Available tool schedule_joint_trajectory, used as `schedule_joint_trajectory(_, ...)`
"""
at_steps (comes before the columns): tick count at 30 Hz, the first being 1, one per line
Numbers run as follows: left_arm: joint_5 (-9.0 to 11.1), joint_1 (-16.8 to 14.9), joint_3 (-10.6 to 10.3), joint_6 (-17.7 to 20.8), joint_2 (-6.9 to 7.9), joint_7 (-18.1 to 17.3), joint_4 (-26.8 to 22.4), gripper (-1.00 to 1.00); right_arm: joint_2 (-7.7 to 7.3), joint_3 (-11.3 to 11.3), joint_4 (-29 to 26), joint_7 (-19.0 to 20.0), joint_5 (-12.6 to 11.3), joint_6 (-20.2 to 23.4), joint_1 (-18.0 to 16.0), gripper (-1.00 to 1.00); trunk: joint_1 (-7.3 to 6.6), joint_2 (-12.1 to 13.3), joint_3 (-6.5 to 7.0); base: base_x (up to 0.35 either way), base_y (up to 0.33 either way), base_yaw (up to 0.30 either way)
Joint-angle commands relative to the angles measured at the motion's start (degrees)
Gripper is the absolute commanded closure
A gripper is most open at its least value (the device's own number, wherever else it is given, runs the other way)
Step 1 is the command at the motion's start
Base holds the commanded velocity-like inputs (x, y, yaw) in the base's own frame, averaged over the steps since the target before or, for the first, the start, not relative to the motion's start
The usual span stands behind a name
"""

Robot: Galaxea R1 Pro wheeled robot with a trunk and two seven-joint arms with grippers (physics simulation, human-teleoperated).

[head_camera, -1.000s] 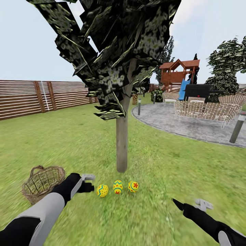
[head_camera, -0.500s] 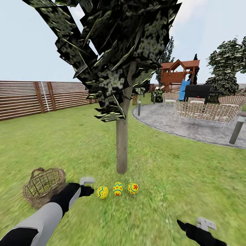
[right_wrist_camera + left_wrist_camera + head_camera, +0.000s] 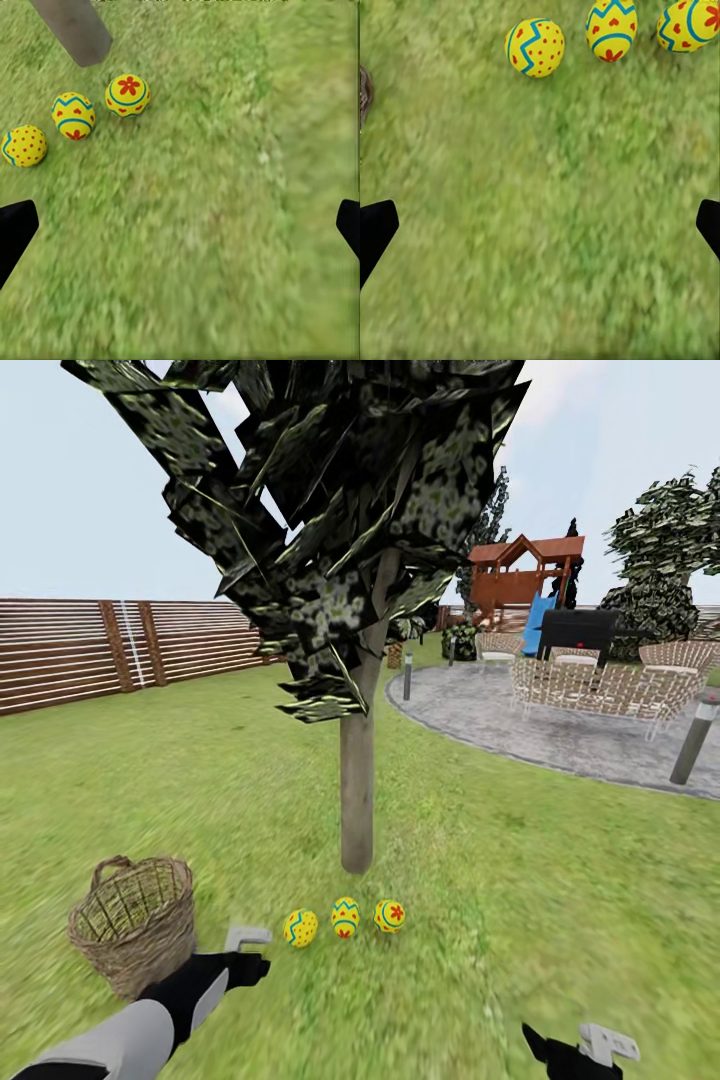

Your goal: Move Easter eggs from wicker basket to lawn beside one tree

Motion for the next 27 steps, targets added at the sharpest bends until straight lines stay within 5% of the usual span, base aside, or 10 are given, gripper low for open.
schedule_joint_trajectory(1,0.3,0.2,-0.4,-0.7,0.07,-0.1,0.2,-1.0,0.01,-0.1,0.3,0.2,-0.6,0.0,0.0,-1.0,-0.23,0.4,0.12,0.0,0.0,0.0)
schedule_joint_trajectory(27,0.6,3.0,0.0,-8.5,0.11,0.8,2.1,-1.0,-0.35,0.0,5.6,0.1,-0.4,-1.5,0.0,-1.0,-5.94,10.8,4.79,0.0,0.0,0.0)
